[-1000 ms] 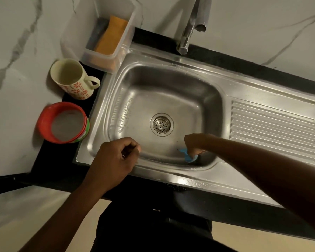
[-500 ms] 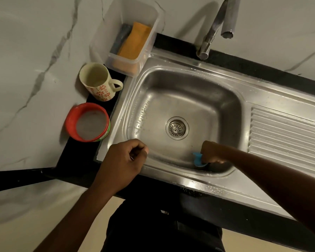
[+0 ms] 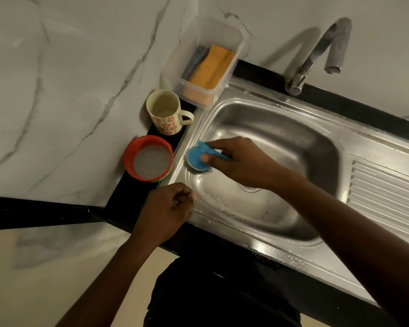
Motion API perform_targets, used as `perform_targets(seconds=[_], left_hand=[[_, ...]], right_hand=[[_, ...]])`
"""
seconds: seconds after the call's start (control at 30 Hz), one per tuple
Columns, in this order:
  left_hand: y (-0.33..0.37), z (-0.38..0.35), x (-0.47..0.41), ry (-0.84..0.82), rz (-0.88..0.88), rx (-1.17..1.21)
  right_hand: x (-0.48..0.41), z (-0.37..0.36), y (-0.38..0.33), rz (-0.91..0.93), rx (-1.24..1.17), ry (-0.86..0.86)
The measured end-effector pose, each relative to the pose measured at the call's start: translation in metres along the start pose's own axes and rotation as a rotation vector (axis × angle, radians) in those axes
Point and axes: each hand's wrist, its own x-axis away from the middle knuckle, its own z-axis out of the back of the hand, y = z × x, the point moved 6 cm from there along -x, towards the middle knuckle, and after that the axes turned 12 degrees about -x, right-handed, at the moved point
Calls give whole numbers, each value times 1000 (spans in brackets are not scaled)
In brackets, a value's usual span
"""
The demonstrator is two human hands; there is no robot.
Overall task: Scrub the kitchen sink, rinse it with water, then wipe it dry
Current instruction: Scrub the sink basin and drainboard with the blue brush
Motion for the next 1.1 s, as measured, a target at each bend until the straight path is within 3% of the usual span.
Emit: perform_targets(seconds=[0.2, 0.4, 0.93, 1.1], left_hand=[[-14, 14, 8, 64, 75, -4], [-28, 23, 14, 94, 117, 4], [-34, 23, 8, 88, 115, -29], [-25, 14, 3, 34, 113, -15]], right_hand=[[-54, -58, -56, 161, 238, -96], [-91, -98, -52, 178, 525, -169], [-95, -99, -46, 159, 361, -181], [-65, -59, -50, 178, 93, -114]])
